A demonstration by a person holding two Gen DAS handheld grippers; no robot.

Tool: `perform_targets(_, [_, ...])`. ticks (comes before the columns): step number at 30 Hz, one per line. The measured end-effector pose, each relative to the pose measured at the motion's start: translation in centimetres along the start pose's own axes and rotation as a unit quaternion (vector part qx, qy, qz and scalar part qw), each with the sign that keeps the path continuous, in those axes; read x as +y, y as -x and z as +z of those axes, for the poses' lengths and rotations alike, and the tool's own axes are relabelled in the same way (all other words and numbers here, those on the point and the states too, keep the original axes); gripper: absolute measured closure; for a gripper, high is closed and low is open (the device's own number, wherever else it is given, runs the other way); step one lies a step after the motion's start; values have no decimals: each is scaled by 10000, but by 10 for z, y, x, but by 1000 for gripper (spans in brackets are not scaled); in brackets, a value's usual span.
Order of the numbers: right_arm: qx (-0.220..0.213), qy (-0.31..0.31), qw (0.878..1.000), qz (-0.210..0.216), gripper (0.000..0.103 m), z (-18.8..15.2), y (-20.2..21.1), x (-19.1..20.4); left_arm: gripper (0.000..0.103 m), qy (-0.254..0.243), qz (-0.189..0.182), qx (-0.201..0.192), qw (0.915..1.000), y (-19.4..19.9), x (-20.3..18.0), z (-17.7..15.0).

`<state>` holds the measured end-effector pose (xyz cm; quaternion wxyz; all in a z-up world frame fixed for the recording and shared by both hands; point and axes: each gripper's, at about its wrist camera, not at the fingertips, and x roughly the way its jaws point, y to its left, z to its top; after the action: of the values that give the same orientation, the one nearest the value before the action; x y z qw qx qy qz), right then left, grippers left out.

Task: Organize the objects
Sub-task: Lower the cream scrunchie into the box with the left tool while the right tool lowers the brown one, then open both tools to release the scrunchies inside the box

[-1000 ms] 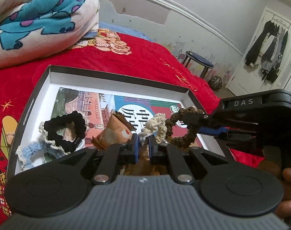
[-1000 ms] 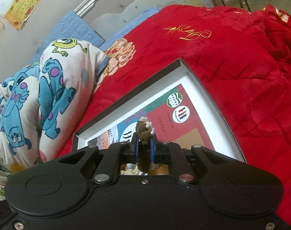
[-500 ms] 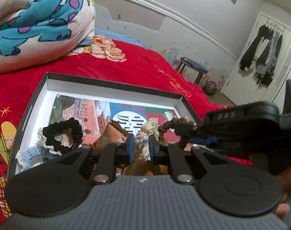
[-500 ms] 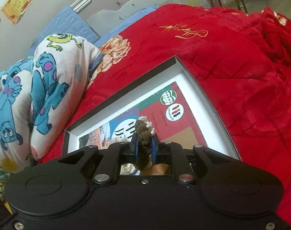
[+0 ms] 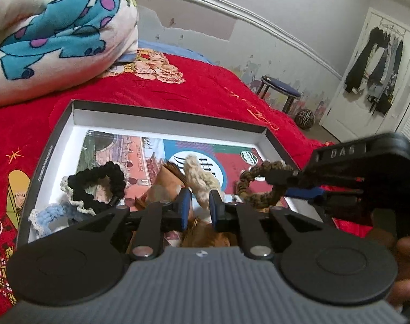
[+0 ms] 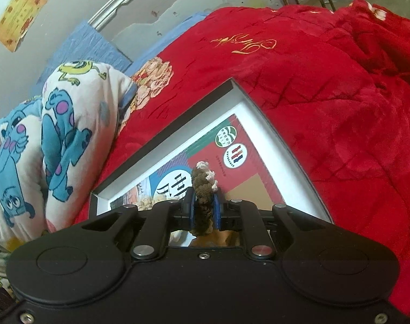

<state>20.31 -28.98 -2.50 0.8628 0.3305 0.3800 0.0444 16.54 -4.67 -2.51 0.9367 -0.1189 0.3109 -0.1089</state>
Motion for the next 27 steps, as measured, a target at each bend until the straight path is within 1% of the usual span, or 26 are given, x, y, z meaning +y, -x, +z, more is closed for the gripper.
perform_targets(8, [-23,-168,9998,98,88,2,2,-4,69,-185,65,-40,9998,3,-6,-5])
perform_targets(10, [2,-152,9998,103,88,2,1,-3,66,-152,83,-86,9998,4,-5,-4])
perform_targets(12, [25,-114,9999,104,88,0,0,-2,60,-45,44,-150,9999,7,-2,-3])
perform_targets(15, [16,-79,10000,25,83,-2,-2,0,52,105,-6,-208,9997,12,2,-1])
perform_targets(16, [8,-85,10000,-10,82,-3,-2,0,51,145,-13,-228,9996,14,3,0])
perform_targets(17, [19,-115,9999,-38,77,-4,-3,0,49,176,-11,-244,9995,15,5,1])
perform_targets(18, [35,-149,9999,-33,70,-5,-4,-1,46,210,-9,-264,9994,17,6,1])
perform_targets(20, [45,-188,9998,-22,65,-7,-3,-1,44,290,-33,-310,9991,21,9,3])
perform_targets(22, [11,-162,9999,5,63,-9,-1,1,41,394,-50,-356,9986,26,13,5])
perform_targets(24, [-56,-110,9999,34,55,-11,3,4,39,454,-61,-411,9981,32,15,7])
perform_targets(25, [-93,-82,9999,58,53,-12,6,6,38,468,-67,-429,9980,35,16,8])
perform_targets(27, [-161,-35,9998,95,43,-13,11,10,33,502,-112,-409,9978,40,18,10])
